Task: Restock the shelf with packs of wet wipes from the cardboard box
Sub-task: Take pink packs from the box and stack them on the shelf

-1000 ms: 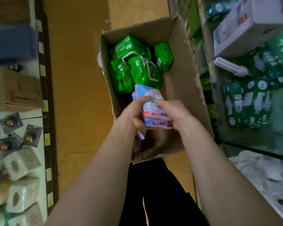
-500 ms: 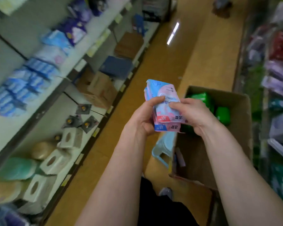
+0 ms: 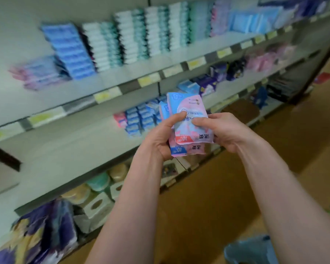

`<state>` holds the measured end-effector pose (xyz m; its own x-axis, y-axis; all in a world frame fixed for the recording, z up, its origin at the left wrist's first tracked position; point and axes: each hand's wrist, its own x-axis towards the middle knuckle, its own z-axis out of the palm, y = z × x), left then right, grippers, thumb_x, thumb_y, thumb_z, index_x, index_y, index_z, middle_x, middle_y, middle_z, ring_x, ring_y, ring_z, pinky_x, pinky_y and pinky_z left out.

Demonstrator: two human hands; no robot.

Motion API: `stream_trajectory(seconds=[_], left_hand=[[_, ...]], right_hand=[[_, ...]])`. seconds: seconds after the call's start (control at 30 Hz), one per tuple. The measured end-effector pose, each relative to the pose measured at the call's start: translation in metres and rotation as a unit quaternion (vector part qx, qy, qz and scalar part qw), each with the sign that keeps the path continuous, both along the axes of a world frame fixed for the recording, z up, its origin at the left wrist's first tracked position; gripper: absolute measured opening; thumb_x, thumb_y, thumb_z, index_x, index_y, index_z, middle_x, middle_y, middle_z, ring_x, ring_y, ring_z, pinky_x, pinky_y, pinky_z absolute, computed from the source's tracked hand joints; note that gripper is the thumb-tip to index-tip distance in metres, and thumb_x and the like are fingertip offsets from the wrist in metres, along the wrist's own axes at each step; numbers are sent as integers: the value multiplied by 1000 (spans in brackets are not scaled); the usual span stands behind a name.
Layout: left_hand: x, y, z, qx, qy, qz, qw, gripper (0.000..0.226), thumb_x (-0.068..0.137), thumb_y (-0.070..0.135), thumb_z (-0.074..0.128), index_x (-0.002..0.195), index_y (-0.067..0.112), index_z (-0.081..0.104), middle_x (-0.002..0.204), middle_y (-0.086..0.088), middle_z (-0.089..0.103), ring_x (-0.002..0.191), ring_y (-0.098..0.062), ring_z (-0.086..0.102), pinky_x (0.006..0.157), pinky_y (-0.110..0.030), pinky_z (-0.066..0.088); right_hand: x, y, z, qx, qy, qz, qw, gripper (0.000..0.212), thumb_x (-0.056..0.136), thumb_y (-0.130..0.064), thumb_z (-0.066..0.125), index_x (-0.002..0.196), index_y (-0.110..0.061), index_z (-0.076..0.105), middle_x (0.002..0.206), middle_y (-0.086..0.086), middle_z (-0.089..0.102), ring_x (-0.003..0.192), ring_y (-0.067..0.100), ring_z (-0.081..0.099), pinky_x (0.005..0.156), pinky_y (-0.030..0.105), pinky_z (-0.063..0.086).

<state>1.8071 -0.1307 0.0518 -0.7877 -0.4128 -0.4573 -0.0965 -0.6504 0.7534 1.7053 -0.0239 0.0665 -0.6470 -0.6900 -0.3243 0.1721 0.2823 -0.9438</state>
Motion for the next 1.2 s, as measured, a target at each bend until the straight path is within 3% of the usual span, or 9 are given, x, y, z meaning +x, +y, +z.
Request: stream_trajectory(seconds=[0.2, 0.27, 0.37, 0.47, 0.57, 0.67, 0.8, 1.03, 1.2], left_hand=[[55, -104, 35, -62, 31, 71, 995, 25, 91, 19, 58, 114, 10, 63, 92, -15, 72, 69, -28, 70, 66, -46, 58], [70, -136, 47, -85, 24, 95, 992, 29, 91, 21, 59, 118, 11, 62, 101, -15, 71, 75, -28, 69, 74, -46, 56], [90, -180, 63, -101, 19, 112, 988, 19, 92, 24, 58, 103, 11, 66, 88, -13, 74, 67, -24, 70, 67, -39, 58], [105, -219, 75, -118, 15, 129, 985, 17, 93, 25, 56, 94, 11, 66, 77, -11, 73, 58, -22, 69, 57, -33, 57], [119, -254, 85, -117, 13, 146, 982, 17, 93, 25, 56, 89, 12, 66, 75, -12, 73, 56, -22, 68, 60, -35, 57], [136, -288, 93, -124, 25, 169, 978, 14, 85, 21, 64, 96, 13, 67, 90, -13, 74, 67, -23, 71, 70, -41, 57], [149, -325, 101, -137, 13, 185, 973, 36, 72, 20, 66, 107, 10, 65, 96, -16, 73, 71, -24, 72, 66, -39, 59], [168, -387, 102, -102, 6, 265, 959, 40, 74, 29, 63, 110, 10, 64, 109, -16, 70, 85, -28, 70, 79, -44, 55], [192, -416, 98, -83, 43, 330, 939, 28, 90, 19, 52, 115, 9, 61, 100, -19, 71, 75, -30, 72, 66, -48, 57]], right_hand=[[37, -117, 34, -17, 21, 99, 995, 10, 89, -19, 65, 95, -12, 67, 80, 4, 71, 55, 10, 64, 43, 15, 44], [47, -153, 43, -20, 26, 115, 993, 12, 89, -26, 65, 90, -14, 66, 77, 1, 70, 58, 10, 63, 50, 18, 47], [55, -204, 58, -23, 32, 152, 988, 15, 89, -29, 65, 90, -15, 66, 77, 2, 70, 66, 13, 61, 65, 26, 48], [60, -251, 73, -21, 43, 203, 978, 16, 89, -28, 65, 94, -13, 66, 83, 6, 70, 69, 16, 61, 67, 27, 49], [62, -297, 83, -24, 41, 256, 966, 24, 87, -27, 67, 103, -11, 67, 88, 8, 71, 70, 17, 62, 66, 28, 50], [66, -342, 91, -27, 29, 292, 956, 19, 90, -31, 63, 101, -16, 64, 80, 3, 71, 60, 11, 63, 62, 28, 48], [70, -397, 97, -53, 5, 305, 951, 9, 93, -28, 57, 96, -22, 62, 72, -2, 65, 55, 8, 56, 52, 22, 36], [77, -466, 95, -61, -19, 327, 943, 6, 90, -21, 62, 85, -17, 64, 61, -1, 62, 47, 7, 52, 45, 19, 35], [88, -495, 87, -108, -116, 280, 947, 4, 90, -13, 60, 88, -11, 62, 66, 4, 58, 46, 9, 54, 39, 17, 44]])
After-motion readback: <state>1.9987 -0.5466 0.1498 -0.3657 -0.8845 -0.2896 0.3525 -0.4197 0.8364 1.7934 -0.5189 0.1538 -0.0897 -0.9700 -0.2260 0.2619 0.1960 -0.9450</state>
